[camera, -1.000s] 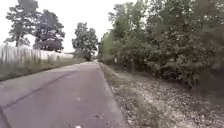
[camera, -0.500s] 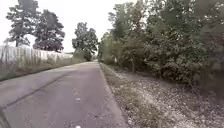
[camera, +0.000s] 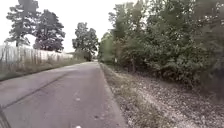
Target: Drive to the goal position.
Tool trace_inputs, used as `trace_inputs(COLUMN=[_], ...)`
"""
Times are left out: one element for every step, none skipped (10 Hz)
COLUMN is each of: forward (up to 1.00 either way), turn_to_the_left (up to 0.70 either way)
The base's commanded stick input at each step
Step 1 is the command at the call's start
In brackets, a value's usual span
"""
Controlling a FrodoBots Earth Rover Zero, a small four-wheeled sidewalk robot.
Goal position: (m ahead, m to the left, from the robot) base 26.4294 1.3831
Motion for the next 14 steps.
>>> trace_inputs(forward=[0.81, 0.91, 0.93, 0.93, 0.93, 0.93, 0.93, 0.93, 0.93, 0.93, 0.93, 0.93, 0.94, 0.95], turn_to_the_left=[0.40, 0.37, 0.37, 0.37, 0.37, 0.37, 0.37, 0.37, 0.37, 0.37, 0.37, 0.37, 0.32, 0.26])
